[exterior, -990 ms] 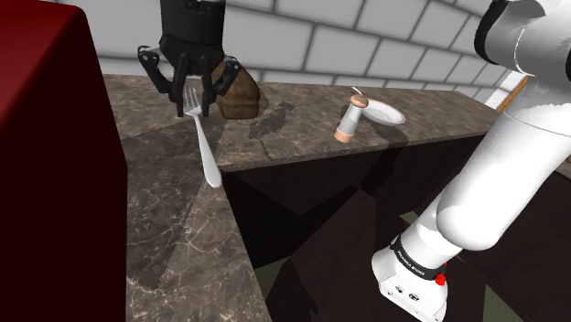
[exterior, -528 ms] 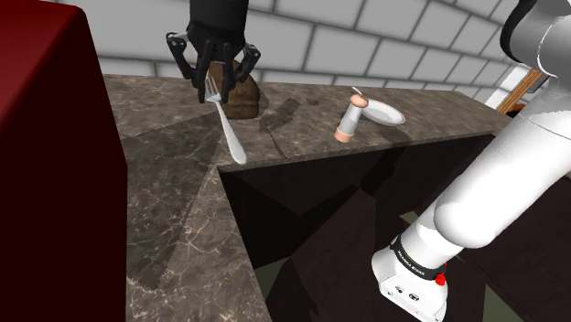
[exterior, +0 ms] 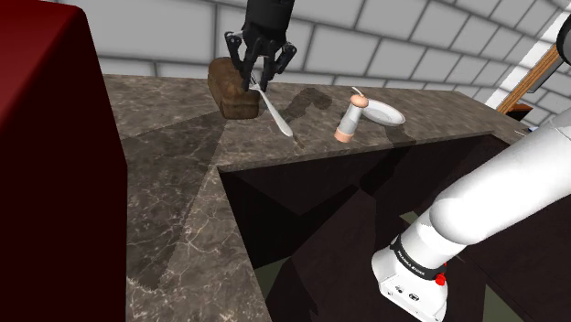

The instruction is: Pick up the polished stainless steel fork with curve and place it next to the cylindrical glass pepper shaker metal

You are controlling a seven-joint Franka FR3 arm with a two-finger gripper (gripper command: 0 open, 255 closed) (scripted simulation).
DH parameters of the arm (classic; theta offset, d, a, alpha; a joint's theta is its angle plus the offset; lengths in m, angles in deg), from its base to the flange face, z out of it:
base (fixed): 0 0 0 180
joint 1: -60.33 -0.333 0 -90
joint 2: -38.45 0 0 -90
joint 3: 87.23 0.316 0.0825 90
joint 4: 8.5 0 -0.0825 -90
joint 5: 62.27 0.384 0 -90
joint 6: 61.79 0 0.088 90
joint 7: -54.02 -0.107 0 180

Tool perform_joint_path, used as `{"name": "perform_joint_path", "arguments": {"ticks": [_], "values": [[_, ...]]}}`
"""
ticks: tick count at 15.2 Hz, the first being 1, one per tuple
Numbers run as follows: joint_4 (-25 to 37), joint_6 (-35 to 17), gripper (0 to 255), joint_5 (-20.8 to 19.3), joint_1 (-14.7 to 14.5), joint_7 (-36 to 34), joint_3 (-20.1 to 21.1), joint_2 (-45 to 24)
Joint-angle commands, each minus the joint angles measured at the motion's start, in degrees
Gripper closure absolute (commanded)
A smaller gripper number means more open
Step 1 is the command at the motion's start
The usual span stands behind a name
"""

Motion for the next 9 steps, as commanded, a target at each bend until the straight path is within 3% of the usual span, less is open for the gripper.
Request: {"name": "perform_joint_path", "arguments": {"ticks": [1, 9], "values": [[-1.8, 0.0, 255, 1.1, 0.9, 3.6, -2.2, 2.1], [-6.7, -0.4, 255, 2.1, 4.4, 16.1, -10.7, 6.3]]}}
